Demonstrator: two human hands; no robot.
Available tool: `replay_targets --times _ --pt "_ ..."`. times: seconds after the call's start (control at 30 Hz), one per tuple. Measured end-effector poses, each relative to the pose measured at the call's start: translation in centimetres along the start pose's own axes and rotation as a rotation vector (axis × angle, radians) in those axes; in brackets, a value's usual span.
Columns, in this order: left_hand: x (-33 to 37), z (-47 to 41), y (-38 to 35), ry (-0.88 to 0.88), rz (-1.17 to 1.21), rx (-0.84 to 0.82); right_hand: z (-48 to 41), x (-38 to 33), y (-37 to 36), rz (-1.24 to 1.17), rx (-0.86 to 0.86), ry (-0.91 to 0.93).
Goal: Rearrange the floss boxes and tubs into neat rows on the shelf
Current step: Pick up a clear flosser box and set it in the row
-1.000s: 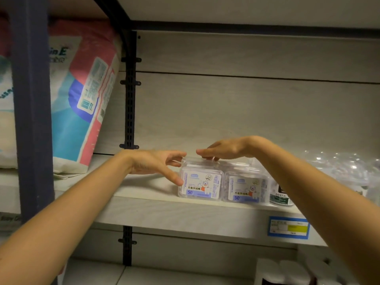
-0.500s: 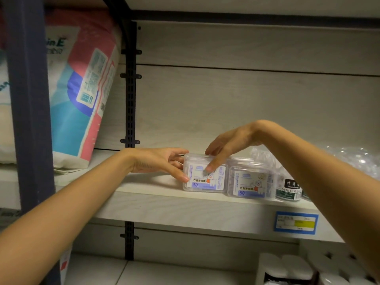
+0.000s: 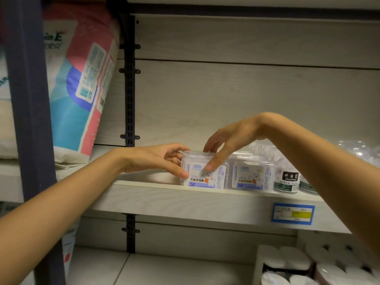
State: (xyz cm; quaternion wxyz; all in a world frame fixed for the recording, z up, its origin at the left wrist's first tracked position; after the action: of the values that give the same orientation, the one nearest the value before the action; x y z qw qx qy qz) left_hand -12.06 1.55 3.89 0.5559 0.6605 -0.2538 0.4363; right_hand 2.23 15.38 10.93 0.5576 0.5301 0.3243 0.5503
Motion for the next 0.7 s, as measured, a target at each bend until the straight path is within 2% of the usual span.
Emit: replay_targets --times 0.3,0.43,0.53,0.6,0.7 --pt "0.3 0.9 0.3 0.028 -0.077 -0.061 1.0 0.0 0.1 -0.007 -0.057 -0.018" --pt "2.2 0.0 0.7 -0.064 -0.030 0.051 3.2 2.2 1.0 -0.111 0.049 -0.112" --pt "4.6 -2.1 -0.5 -0.133 -0.076 0.111 3.0 4.3 1.1 -0.077 0.065 -0.205" --pt "5.9 -3.6 -1.5 -0.100 -0.168 0.115 1.9 4.9 0.6 -0.026 0.054 -0.240" --pt "7.0 -5.3 -3.1 0.010 -0.293 0.006 -0.1 4.9 -0.4 0.012 -0.023 -0.254"
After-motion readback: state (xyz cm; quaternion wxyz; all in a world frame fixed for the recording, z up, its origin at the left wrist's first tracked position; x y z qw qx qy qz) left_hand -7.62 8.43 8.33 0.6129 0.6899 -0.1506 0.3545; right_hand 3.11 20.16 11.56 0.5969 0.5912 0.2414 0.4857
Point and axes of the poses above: each hand's wrist, its own z-axis away from the middle knuckle, its own y-axis out of the back of the hand, x = y × z, the point moved 1 cm from there along -z, towards the middle knuckle, and after that the axes turned 13 degrees about z, right-handed, at the moved point
